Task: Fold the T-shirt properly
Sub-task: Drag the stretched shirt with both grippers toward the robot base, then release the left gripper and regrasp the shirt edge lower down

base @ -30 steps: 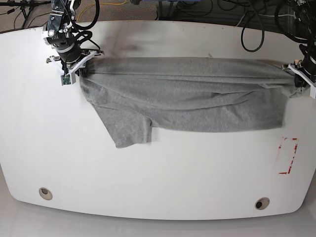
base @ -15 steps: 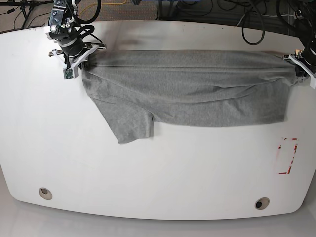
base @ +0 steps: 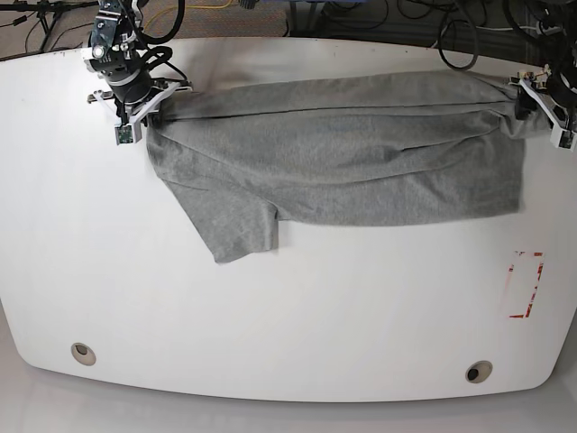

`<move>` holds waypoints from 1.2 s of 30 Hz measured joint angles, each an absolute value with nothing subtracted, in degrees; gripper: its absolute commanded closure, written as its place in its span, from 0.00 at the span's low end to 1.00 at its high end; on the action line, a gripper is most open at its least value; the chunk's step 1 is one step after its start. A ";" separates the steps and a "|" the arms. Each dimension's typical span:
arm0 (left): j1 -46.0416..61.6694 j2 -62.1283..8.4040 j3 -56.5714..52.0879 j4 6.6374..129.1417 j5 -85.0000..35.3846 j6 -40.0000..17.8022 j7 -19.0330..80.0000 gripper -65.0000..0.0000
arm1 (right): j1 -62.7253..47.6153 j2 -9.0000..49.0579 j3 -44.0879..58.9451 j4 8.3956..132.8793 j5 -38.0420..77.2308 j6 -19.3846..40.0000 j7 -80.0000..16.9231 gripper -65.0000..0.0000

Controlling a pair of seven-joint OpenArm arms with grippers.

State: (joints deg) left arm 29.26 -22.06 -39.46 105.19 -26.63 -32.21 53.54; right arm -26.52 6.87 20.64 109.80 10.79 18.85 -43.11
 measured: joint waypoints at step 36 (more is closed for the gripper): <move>-2.24 -20.10 -40.82 93.06 -16.08 -39.07 62.59 0.40 | -24.51 6.83 20.62 109.73 10.79 18.59 -43.22 1.00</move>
